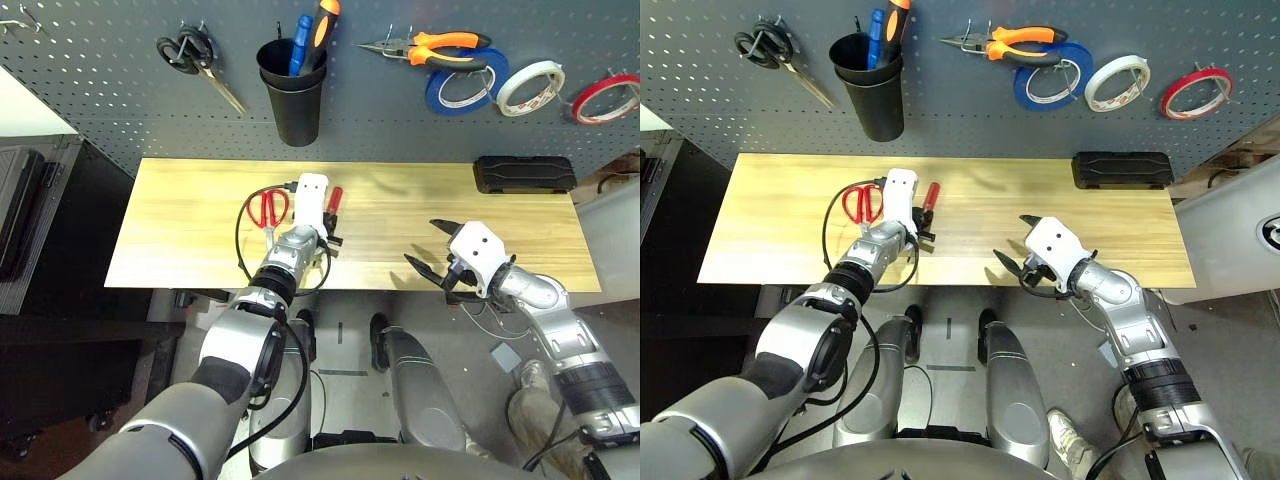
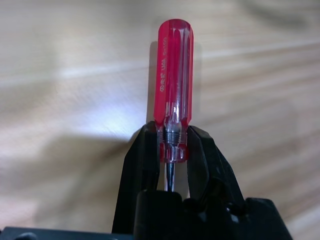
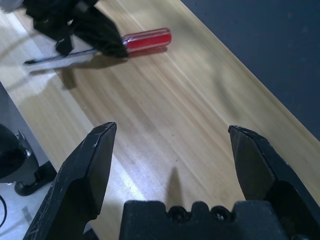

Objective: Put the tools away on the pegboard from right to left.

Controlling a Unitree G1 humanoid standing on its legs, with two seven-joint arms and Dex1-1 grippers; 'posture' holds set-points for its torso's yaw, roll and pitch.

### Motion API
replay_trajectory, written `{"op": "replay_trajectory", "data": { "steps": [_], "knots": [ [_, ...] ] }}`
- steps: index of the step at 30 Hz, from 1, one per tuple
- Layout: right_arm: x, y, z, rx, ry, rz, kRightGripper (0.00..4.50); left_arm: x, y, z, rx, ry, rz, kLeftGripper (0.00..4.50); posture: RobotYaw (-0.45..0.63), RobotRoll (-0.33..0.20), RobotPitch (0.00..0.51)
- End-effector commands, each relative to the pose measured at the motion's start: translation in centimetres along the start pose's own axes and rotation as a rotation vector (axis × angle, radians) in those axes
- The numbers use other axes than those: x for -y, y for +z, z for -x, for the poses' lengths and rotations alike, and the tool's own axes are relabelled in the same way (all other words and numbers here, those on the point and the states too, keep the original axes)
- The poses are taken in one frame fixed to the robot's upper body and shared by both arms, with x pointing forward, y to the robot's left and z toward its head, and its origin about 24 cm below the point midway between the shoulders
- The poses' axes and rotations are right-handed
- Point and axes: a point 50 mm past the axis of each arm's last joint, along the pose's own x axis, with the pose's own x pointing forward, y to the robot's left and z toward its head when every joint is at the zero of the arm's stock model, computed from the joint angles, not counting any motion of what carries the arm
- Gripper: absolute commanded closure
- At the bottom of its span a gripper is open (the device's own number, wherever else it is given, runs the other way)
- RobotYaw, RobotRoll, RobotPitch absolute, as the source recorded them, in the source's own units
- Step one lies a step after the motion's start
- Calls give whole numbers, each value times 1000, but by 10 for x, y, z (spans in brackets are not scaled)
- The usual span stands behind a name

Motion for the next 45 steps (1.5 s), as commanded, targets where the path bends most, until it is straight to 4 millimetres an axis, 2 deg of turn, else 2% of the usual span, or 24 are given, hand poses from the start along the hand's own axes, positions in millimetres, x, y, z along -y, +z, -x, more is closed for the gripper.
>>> {"op": "replay_trajectory", "data": {
  "steps": [1,8,13,21,28,37,45],
  "knots": [
    [-1,-8,-1,1,12,-19,0,5,-4,20,52,-28,42,3677,215,0,341],
    [9,-8,-3,82,-15,-18,0,7,-4,68,212,15,99,3677,295,0,334],
    [20,-12,1,150,-49,-56,0,5,5,89,331,68,105,3677,352,0,321],
    [41,-9,10,283,-68,-99,0,-10,44,125,609,180,108,3677,392,0,298],
    [65,6,24,432,-55,-113,0,-19,86,146,761,198,63,3677,380,0,286],
    [81,34,55,596,44,-147,0,-20,144,165,926,194,31,3677,337,0,278],
    [97,65,78,643,83,-187,0,-25,174,174,988,187,-4,3677,289,0,279]
  ]
}}
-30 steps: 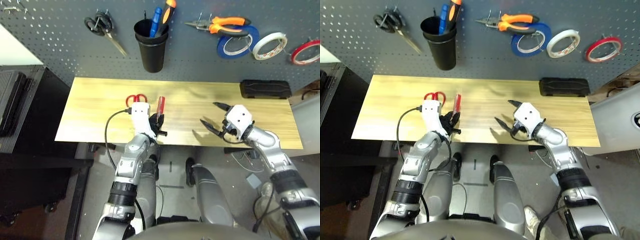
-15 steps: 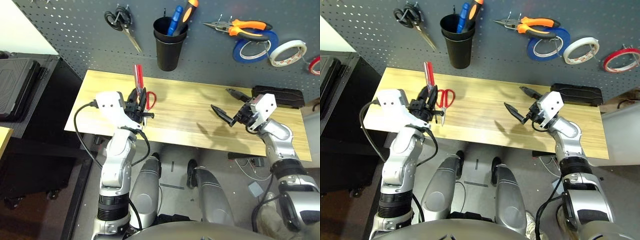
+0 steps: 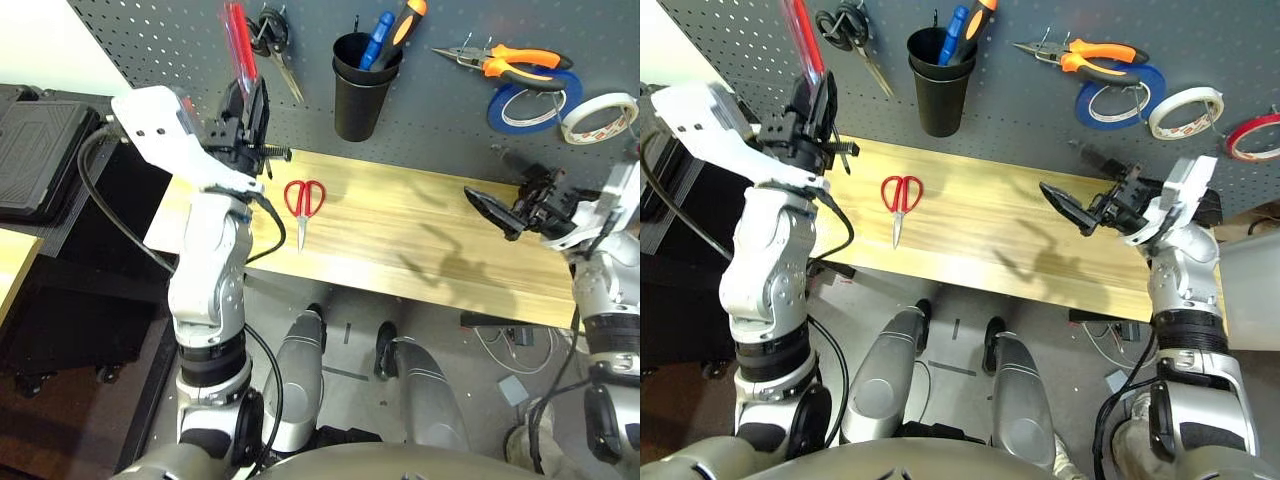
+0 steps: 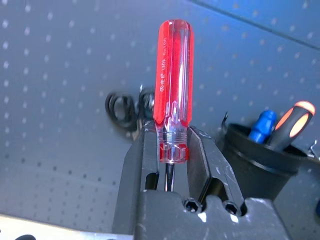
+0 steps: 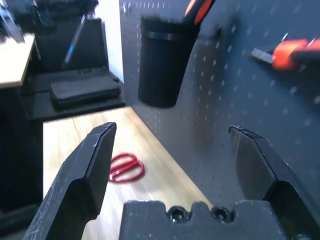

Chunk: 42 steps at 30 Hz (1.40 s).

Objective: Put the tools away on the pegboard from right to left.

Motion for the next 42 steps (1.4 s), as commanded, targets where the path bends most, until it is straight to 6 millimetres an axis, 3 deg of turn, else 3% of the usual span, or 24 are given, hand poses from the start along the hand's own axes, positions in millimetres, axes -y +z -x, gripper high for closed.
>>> {"op": "replay_trajectory", "data": {
  "steps": [1,8,20,33,42],
  "knots": [
    [6,18,6,14,1,-15,0,-1,13,-7,36,-17,-2,3677,283,0,279],
    [21,33,8,53,-44,37,0,8,30,-20,88,-53,16,3677,260,0,277],
    [18,35,-3,63,-39,41,0,21,58,-51,188,-67,90,3677,253,0,275],
    [6,25,-17,79,-26,20,0,51,70,-86,275,-120,186,3677,245,0,274],
    [5,23,-19,79,-31,28,0,70,63,-109,280,-168,215,3677,234,0,278]
  ]
}}
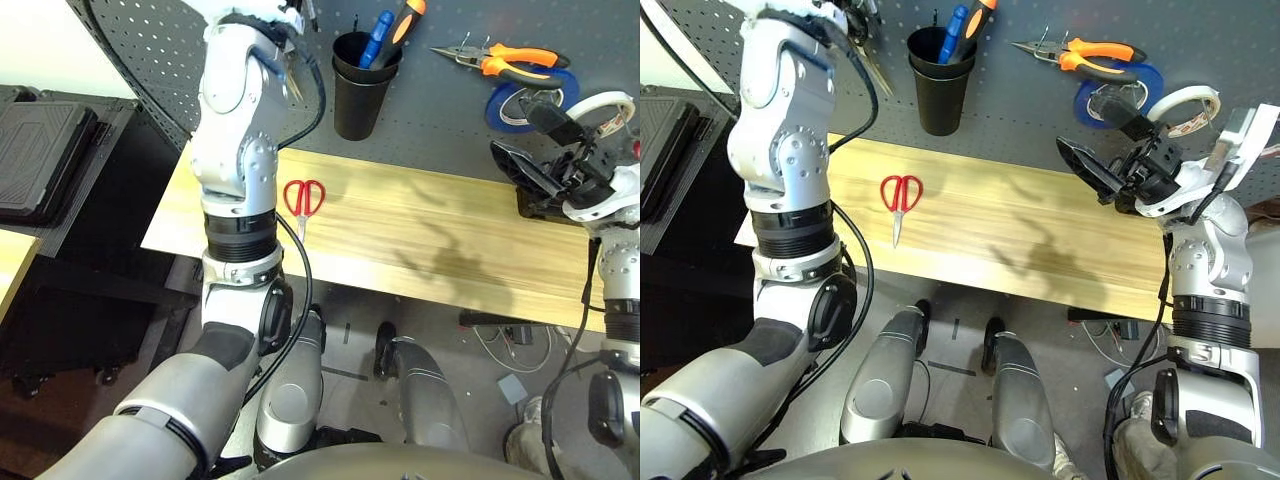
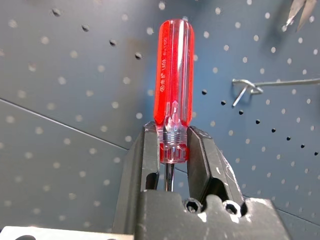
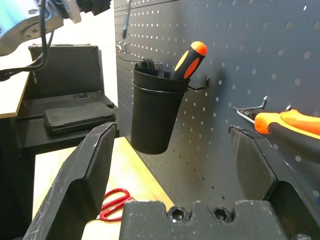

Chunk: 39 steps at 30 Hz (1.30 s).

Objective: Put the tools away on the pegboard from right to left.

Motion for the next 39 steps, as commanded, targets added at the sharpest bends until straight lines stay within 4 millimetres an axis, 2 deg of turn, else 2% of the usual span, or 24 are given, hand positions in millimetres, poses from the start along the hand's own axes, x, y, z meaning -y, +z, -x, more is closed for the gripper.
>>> {"op": "replay_trajectory", "data": {
  "steps": [1,10,19,24,27,32,34,36,39],
  "knots": [
    [-2,-1,3,-7,-7,12,0,13,-2,-9,23,-48,0,3677,232,0,277],
    [-4,-1,3,-7,-13,22,0,20,-30,-14,-31,-73,-22,3677,212,0,274],
    [-3,-1,2,-6,-28,41,0,26,-64,0,-122,-100,-59,3677,202,0,270],
    [-2,-2,-2,6,-45,68,0,23,-73,8,-148,-86,-95,3677,203,0,270],
    [0,-2,-5,12,-51,73,0,23,-74,10,-151,-80,-102,2699,207,0,273],
    [-1,-5,-6,10,-49,70,0,21,-70,9,-144,-69,-111,683,213,0,278],
    [-2,-7,-6,10,-47,67,0,19,-65,7,-130,-58,-121,25,216,0,280],
    [-3,-8,-7,9,-43,63,0,17,-56,4,-102,-40,-135,25,216,0,280],
    [-5,-9,-8,6,-29,49,0,14,-29,-4,-30,-23,-183,25,222,0,285]
  ]
}}
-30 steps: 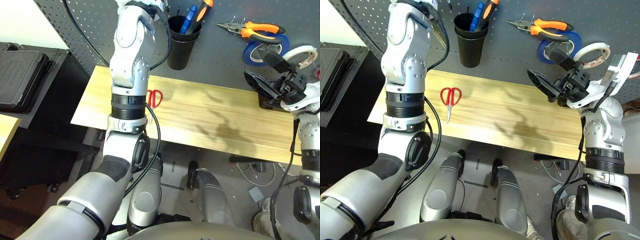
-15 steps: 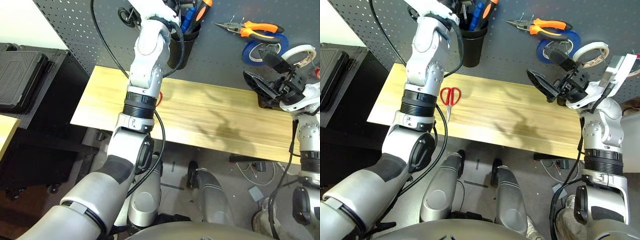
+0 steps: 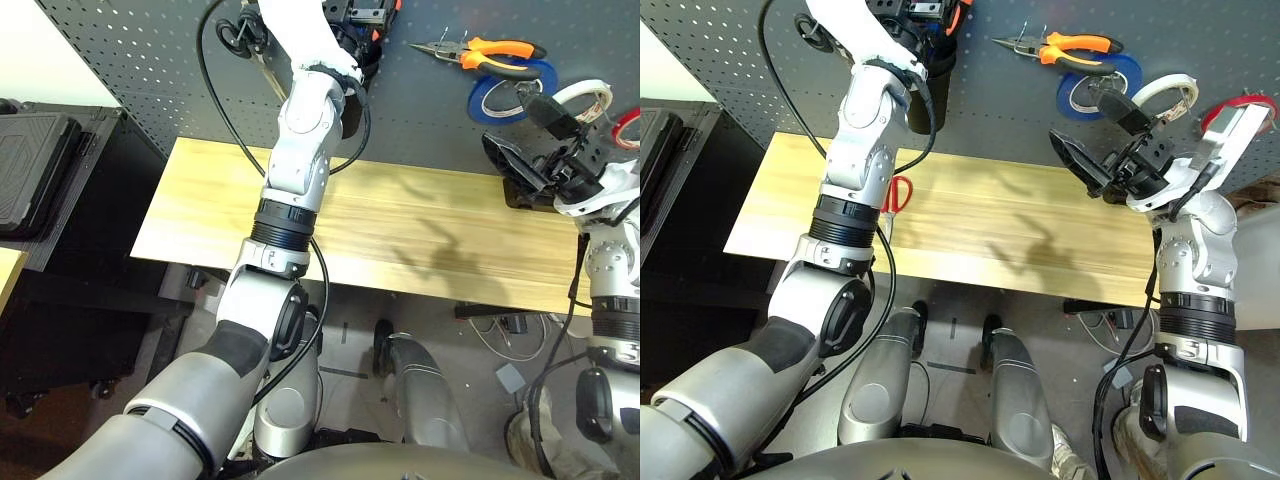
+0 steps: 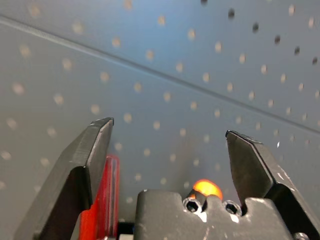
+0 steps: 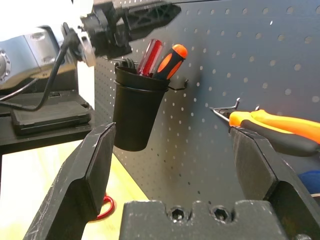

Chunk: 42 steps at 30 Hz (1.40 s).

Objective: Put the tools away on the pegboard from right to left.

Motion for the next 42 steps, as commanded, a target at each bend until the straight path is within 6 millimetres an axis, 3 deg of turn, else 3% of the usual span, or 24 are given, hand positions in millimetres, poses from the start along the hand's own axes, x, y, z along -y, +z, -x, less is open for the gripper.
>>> {"op": "replay_trajectory", "data": {
  "steps": [1,7,12,21,27,42],
  "knots": [
    [-4,-5,3,-14,16,-24,0,-2,34,-5,92,17,-42,25,226,0,287],
    [-12,-13,6,-58,57,-61,0,-16,52,13,83,35,-204,25,242,0,300],
    [-22,-26,10,-117,74,-81,0,-32,43,46,-50,91,-323,25,270,0,320],
    [-39,-53,8,-194,135,-101,0,-64,0,121,-349,200,-399,25,319,0,352],
    [-44,-71,6,-316,126,-99,0,-77,-43,164,-604,328,-300,25,337,0,352],
    [-66,-121,10,-708,60,-69,0,-87,-134,200,-921,344,-157,25,338,0,342]
  ]
}}
